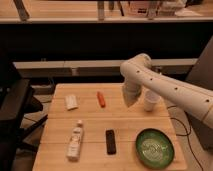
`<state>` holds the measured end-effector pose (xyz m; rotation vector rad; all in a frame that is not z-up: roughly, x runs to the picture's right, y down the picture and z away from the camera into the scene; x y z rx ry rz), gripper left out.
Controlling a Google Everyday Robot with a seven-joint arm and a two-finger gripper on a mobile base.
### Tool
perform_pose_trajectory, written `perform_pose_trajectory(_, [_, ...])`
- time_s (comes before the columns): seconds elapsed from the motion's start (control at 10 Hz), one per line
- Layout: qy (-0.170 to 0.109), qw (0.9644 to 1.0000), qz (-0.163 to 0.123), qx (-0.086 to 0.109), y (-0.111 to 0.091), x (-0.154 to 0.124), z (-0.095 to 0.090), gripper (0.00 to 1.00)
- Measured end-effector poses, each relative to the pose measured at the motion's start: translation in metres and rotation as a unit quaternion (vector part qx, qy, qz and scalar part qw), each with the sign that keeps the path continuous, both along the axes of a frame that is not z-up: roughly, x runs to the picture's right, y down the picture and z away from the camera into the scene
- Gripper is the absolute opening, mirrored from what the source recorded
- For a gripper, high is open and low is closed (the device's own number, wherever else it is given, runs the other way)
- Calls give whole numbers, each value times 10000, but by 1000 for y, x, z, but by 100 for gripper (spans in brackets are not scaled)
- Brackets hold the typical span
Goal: Move the arm in a circular motion
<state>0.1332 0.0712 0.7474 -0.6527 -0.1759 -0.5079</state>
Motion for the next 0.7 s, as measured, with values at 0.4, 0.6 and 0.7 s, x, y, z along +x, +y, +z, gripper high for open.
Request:
perform_pose_trajectory(0.4, [-73, 9999, -84, -57, 4, -13, -5, 3])
perform_pose_trajectory(0.6, [-106, 9998, -130, -90, 7, -12, -5, 3])
perform_pose_trajectory(0.7, [-123, 9997, -149, -112, 8, -12, -5, 3])
